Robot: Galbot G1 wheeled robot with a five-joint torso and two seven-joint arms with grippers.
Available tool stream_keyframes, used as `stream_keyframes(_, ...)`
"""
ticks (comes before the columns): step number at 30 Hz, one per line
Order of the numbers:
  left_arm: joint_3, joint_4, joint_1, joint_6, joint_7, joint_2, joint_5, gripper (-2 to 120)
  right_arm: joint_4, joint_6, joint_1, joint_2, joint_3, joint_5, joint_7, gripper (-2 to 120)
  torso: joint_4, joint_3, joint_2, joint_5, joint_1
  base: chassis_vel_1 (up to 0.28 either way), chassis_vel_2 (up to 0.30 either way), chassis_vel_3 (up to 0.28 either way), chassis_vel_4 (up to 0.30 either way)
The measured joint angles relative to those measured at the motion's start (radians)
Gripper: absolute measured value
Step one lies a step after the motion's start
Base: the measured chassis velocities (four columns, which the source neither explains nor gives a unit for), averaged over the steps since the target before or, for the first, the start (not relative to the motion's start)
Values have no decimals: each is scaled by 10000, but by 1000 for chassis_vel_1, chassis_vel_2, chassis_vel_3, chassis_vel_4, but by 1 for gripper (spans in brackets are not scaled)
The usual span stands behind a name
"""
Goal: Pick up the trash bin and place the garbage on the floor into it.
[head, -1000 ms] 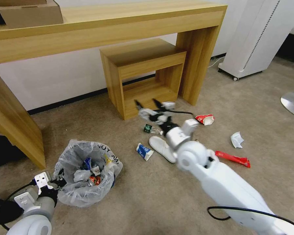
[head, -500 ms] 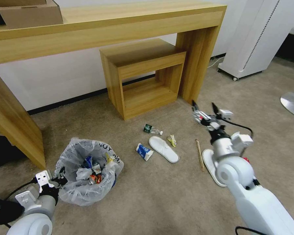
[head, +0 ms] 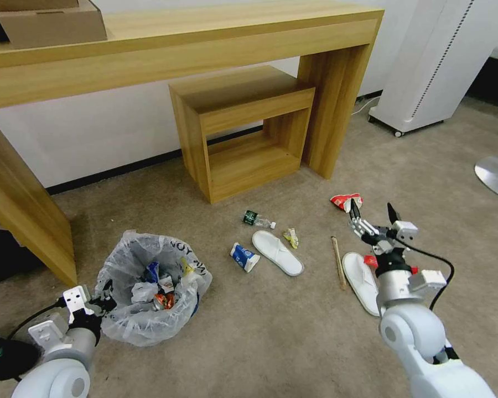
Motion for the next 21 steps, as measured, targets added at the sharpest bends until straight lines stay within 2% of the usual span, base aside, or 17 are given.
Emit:
stream_keyframes(9, -6, -3, 39, -53, 28, -49, 19, 1, -204, 218, -245, 462, 141, -303, -256, 100, 0, 0, 0, -1, 1, 0, 0, 0, 0)
stream_keyframes(21, -52, -25, 185, -184, 113, -106, 124, 1, -218, 179, -216, 479, 80, -404, -308, 100, 1, 0, 0, 0, 1, -20, 22, 19, -17)
